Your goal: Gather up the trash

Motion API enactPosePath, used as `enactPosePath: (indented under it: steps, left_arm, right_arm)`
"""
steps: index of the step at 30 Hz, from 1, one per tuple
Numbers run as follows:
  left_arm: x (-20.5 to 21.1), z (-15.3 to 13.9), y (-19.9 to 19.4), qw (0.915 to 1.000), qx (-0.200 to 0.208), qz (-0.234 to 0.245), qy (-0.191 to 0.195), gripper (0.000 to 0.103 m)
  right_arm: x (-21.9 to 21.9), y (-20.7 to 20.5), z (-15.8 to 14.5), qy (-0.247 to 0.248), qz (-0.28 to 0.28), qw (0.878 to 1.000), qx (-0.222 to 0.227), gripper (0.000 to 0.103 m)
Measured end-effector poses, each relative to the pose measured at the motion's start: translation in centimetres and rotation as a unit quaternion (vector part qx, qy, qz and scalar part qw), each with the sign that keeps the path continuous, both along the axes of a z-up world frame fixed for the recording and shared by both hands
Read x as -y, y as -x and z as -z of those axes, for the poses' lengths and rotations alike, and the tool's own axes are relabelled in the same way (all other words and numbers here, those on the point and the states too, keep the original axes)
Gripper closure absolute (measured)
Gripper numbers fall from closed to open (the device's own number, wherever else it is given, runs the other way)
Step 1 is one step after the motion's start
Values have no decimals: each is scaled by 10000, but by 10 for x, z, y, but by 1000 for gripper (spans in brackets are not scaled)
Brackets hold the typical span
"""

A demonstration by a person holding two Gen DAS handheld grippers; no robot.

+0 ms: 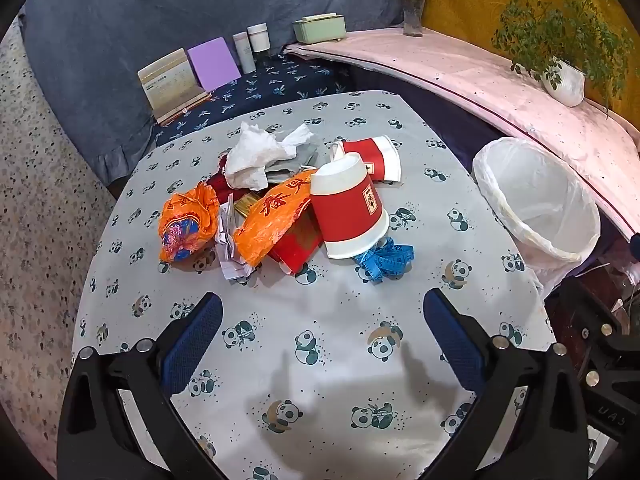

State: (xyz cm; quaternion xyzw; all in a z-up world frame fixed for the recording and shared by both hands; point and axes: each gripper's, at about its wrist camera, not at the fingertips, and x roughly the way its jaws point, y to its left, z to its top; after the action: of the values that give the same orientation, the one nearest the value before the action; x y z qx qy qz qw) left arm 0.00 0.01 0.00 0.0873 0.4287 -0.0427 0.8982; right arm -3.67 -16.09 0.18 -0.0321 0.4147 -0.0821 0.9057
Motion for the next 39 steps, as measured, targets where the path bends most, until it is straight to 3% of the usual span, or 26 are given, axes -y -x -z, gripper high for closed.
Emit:
enactPosePath:
  steps: [39]
  left_arm:
    - [0, 7, 2, 10000, -84, -5, -12, 7]
  right_arm:
    - [-2, 0, 0, 36, 17, 10000, -15, 7]
